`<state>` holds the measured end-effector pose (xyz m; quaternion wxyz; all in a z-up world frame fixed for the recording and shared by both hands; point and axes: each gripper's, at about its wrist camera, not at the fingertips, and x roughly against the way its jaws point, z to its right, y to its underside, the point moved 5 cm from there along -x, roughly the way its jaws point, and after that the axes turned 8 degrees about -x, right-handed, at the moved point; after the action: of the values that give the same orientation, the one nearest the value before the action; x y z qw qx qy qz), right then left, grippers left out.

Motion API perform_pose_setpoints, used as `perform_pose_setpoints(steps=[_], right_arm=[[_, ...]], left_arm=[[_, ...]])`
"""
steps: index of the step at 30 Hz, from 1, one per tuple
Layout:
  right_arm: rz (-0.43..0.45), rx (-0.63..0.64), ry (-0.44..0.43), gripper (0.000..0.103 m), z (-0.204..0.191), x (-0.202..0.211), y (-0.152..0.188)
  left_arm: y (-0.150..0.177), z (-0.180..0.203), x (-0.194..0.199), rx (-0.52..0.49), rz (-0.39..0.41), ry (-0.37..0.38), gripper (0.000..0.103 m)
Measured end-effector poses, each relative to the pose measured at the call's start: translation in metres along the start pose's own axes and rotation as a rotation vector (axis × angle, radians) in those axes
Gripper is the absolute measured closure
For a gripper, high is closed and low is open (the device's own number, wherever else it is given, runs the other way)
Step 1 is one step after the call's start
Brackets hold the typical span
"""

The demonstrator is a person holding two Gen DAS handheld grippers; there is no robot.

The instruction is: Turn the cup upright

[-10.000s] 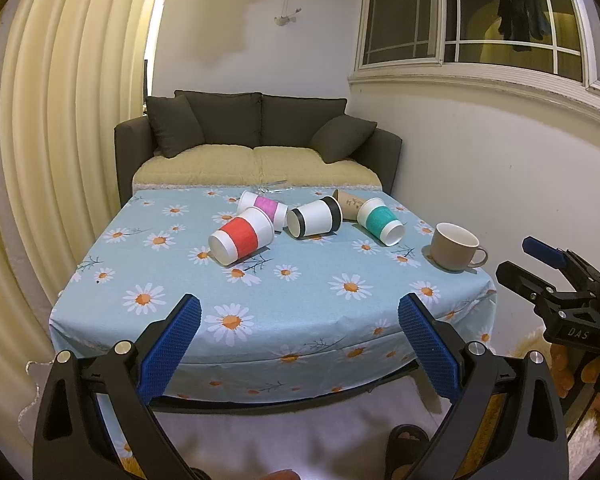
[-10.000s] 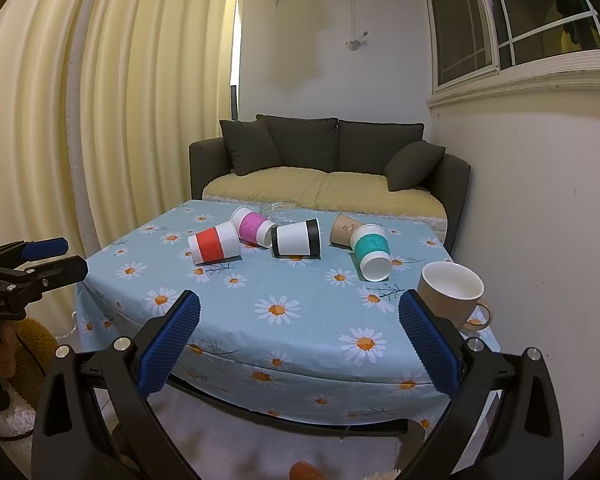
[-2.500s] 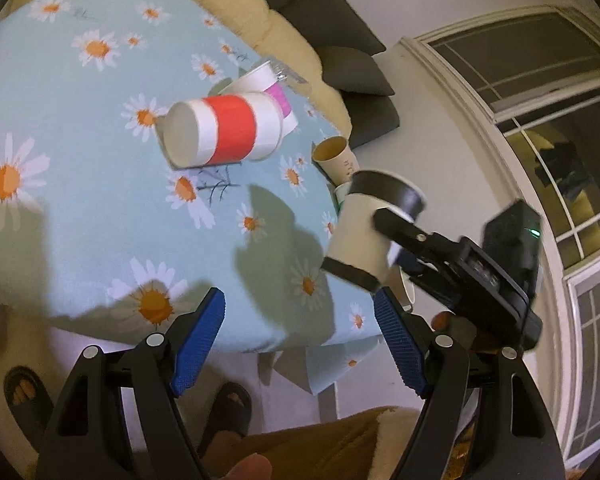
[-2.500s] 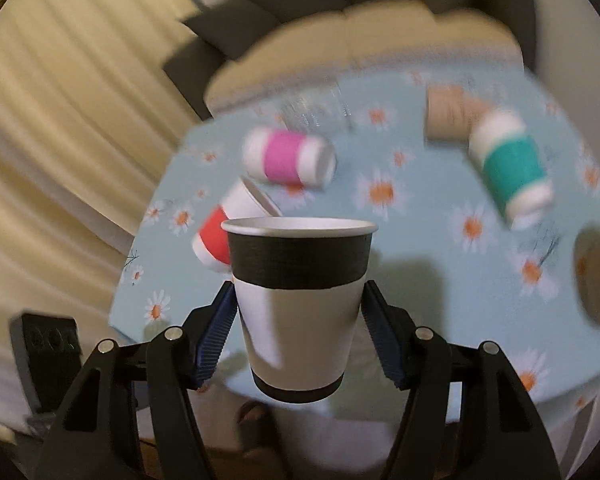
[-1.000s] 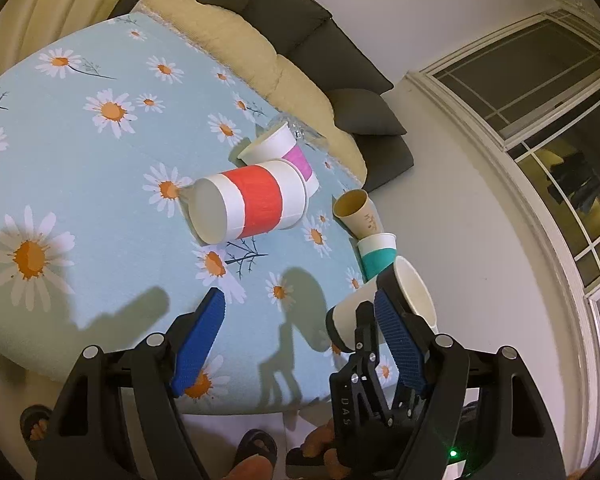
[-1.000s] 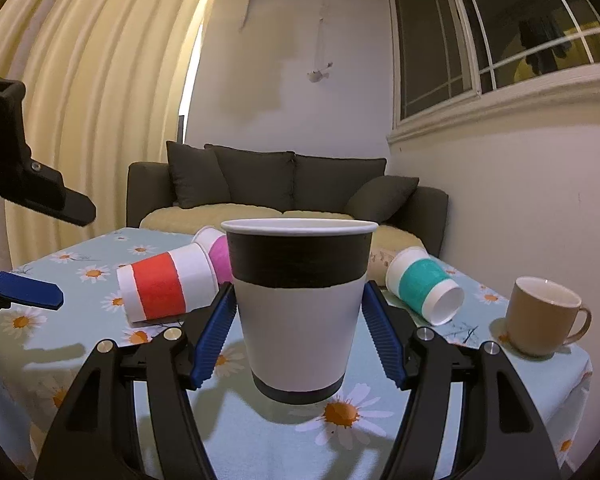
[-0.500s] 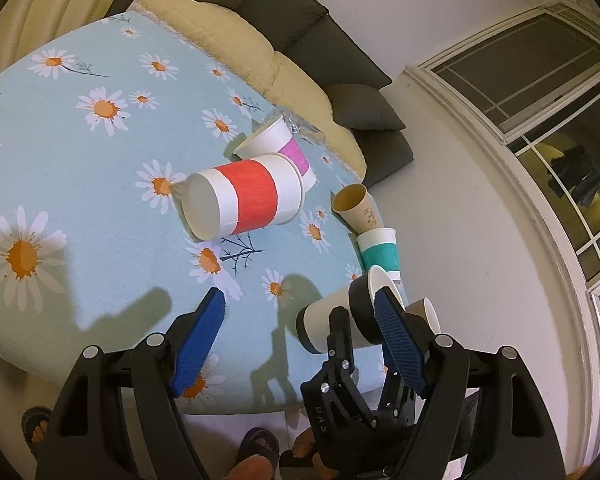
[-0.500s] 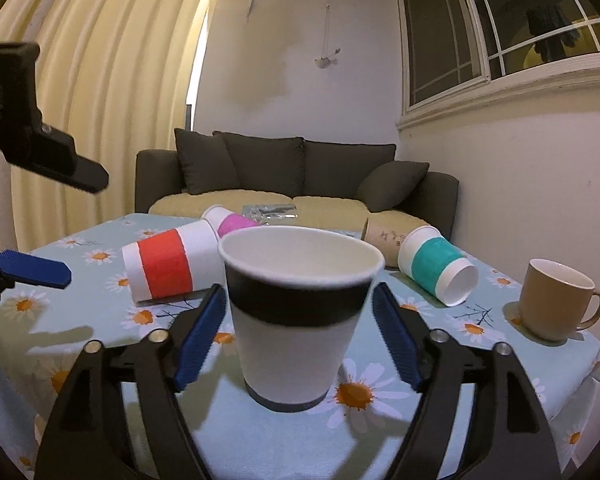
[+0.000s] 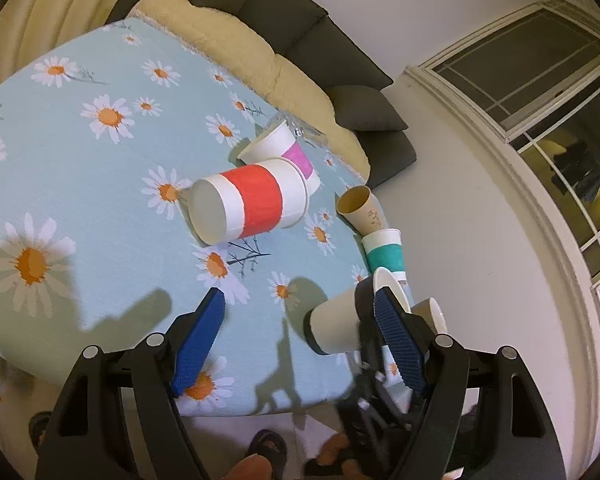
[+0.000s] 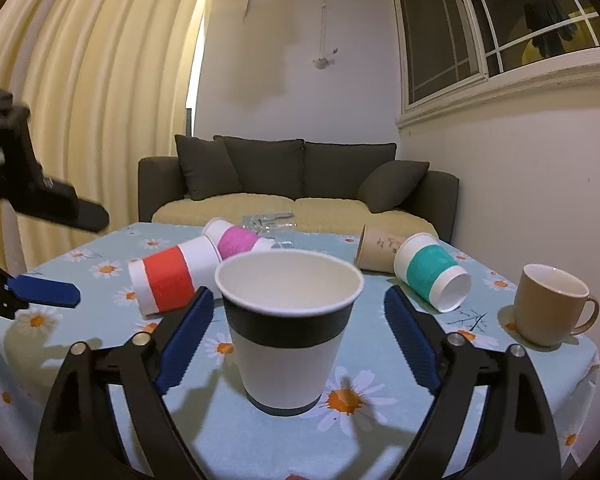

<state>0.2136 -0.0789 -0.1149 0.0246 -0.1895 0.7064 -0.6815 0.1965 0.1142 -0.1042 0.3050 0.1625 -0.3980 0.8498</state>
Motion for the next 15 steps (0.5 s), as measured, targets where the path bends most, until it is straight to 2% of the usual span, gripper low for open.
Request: perform_pose_setpoints(steps=[6,9,15], right_arm=[[0.008,0.028,-0.009,0.011,0.006,0.036,-0.016],[0.023,0.046,-0.027,0.009,0.005,0.06,-0.028],[0.037,0.054,-0.061,0.005,0.007,0.109,-0.052]], left_arm=[[0.001,0.001,0.019,-0.024,0.051,-0.038,0.027],[0.005,0.003,0.029,-0.036,0.075,-0.059,0.013],[0.014,0.019,0.053,-0.123,0.13,-0.132,0.007]])
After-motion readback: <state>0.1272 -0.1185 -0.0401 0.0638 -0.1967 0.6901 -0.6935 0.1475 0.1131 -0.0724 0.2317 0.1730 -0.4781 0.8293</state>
